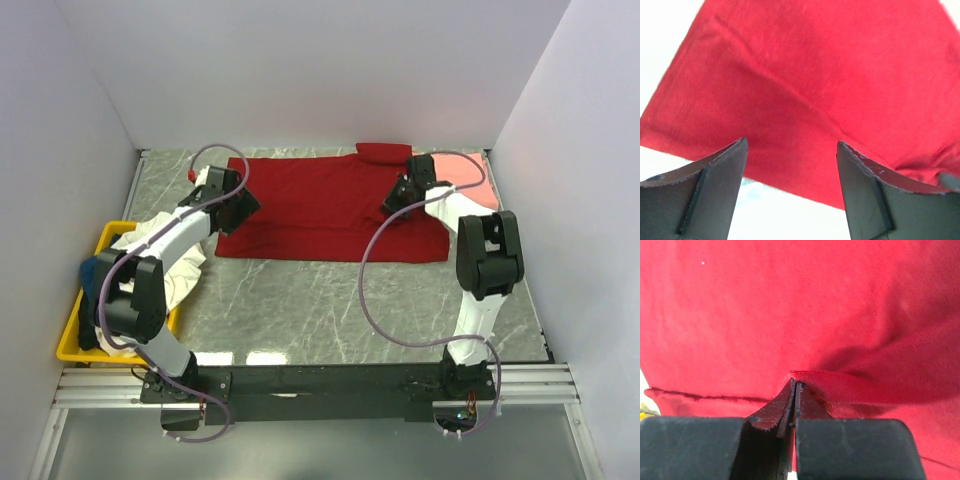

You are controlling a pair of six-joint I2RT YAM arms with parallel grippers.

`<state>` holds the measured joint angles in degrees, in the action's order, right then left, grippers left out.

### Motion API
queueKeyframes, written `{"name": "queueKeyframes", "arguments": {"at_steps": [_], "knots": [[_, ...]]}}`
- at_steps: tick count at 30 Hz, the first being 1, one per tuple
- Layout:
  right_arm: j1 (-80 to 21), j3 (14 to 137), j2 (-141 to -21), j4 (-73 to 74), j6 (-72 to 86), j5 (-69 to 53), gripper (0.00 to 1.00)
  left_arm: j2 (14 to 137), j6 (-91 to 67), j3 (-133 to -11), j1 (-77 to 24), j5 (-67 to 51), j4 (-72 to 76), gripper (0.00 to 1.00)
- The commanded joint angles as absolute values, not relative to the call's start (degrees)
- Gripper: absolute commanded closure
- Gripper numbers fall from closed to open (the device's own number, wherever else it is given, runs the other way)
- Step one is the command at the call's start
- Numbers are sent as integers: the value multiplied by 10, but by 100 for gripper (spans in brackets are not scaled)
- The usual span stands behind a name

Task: Fold and stack the t-shirts
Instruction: Fold the tshirt

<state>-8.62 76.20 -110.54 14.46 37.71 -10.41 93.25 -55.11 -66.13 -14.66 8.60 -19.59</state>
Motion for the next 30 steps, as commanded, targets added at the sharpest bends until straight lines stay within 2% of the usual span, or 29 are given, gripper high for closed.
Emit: {"name": "queueKeyframes", "arguments": {"at_steps": [1,5,8,11,12,14,15,18,23,26,30], "knots": [[-98,846,-1149,186,350,-97,99,895,-544,-636,-161,68,-167,23],[-107,921,-1192,221,329,-84,99,886,-545,-613,-177,67,-159,23],[-117,986,-1233,262,308,-69,93,887,-543,-604,-187,65,-157,23],[-125,1038,-1265,294,286,-55,80,886,-541,-598,-199,69,-157,23],[-127,1053,-1273,306,274,-52,70,886,-540,-592,-202,70,-156,23],[-128,1066,-1278,317,261,-40,61,889,-539,-589,-205,71,-155,23],[-129,1070,-1275,321,248,-36,52,890,-539,-587,-206,72,-154,23],[-130,1070,-1255,328,226,-19,44,898,-537,-584,-207,76,-156,23],[-125,1010,-1187,313,226,14,42,907,-543,-579,-207,78,-149,23],[-109,931,-1130,285,255,13,43,905,-551,-579,-207,84,-154,23],[-75,740,-1008,187,322,-41,44,881,-575,-563,-206,119,-180,24]]}}
